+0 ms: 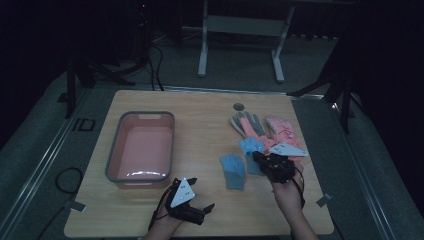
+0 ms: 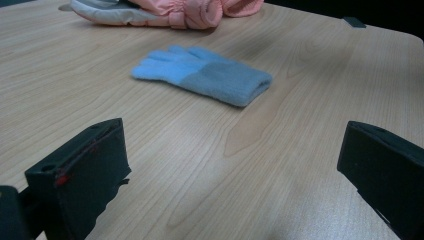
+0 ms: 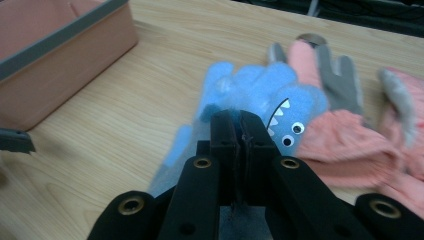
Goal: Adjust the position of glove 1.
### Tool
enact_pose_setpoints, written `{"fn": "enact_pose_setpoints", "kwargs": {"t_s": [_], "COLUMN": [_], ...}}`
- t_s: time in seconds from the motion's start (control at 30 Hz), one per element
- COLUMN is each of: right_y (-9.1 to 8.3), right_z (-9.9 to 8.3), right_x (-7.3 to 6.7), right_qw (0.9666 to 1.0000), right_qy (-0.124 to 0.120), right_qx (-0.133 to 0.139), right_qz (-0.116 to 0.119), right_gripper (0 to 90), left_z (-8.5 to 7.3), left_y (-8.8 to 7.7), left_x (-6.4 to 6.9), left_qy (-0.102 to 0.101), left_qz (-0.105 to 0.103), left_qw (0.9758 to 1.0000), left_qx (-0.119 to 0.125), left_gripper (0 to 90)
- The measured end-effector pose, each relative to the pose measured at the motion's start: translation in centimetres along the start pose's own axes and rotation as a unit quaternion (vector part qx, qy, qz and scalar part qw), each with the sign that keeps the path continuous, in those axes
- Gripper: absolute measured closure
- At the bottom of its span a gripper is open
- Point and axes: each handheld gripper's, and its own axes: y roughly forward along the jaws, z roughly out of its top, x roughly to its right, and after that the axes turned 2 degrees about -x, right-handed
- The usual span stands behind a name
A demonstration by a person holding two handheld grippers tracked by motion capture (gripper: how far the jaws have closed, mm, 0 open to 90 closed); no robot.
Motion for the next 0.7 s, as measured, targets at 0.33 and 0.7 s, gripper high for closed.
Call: {"fn": "enact_pose_setpoints", "kwargs": {"t_s": [0.33, 0.7], "right_y": [2.6, 4.8], "right_z": [0.2, -1.4], "right_x": [-3.1, -3.7], "right_qw": [0.9996, 0.9984], "right_qy": [-0.005, 0.002], "right_qx": [-0.012, -0.049], "right_qz": [0.025, 0.03], "right_gripper": [86.5, 86.4], "left_z": [0.0, 0.0], "left_y": [0.0, 0.0], "left_x": [0.0, 0.0], "left_qy": [0.001, -0.001], "left_qz": [-0.001, -0.002], "left_qw": [1.0, 1.0], "left_qx": [0.0, -0.001], "left_gripper": [0.1, 0.1]}}
